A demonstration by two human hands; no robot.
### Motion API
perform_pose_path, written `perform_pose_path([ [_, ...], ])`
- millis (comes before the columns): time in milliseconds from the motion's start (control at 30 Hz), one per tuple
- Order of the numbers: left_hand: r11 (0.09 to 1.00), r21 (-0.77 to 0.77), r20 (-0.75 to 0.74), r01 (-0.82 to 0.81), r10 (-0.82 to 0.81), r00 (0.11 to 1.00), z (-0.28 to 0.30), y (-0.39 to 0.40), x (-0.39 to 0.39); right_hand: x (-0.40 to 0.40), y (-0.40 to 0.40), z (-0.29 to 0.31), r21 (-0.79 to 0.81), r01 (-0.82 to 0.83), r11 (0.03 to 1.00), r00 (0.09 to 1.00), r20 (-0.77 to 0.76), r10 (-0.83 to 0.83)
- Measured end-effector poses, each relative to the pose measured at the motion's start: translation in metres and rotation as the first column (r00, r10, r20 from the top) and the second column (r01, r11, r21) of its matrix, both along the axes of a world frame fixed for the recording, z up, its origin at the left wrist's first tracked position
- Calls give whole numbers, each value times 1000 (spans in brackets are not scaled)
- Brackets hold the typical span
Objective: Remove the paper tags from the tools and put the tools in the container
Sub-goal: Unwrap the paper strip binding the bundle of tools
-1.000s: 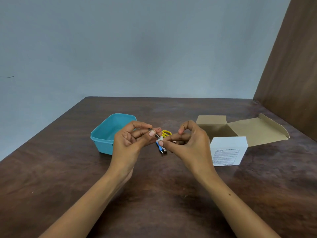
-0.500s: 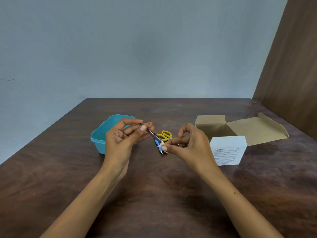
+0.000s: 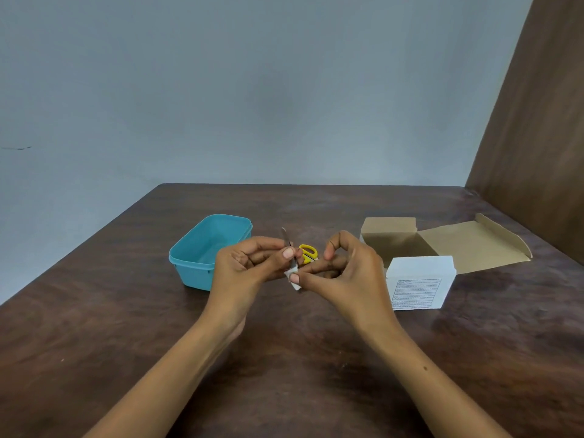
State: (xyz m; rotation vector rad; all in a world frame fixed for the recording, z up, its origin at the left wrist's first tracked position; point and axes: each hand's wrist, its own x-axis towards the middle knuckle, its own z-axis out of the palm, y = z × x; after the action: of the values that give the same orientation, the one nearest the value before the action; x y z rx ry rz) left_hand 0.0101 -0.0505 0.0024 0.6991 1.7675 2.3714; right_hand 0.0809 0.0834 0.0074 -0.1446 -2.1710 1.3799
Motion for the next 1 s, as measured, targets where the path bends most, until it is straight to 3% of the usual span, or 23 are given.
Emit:
perform_pose_path([
  [300,999,46,15,-27,26,1000,7,-4,2,-5,-1,-8,107,83,991,997,-4,-83],
  [533,986,152,86,-65,53,995,10,-5,-4,-1,7,-5,384,104,918,994,-80,-79],
  [633,982,181,104,-55,36,994,11,-6,-4,-2,15,0,208,106,972,991,-105,-86],
  [767,987,153,111,-36,19,994,11,-4,-2,-2,22,7,-55,-17,998,996,-83,13],
  [1000,996,88,81,9,-16,997,4,0,1,-6,13,2,-67,-111,992,992,-66,106],
])
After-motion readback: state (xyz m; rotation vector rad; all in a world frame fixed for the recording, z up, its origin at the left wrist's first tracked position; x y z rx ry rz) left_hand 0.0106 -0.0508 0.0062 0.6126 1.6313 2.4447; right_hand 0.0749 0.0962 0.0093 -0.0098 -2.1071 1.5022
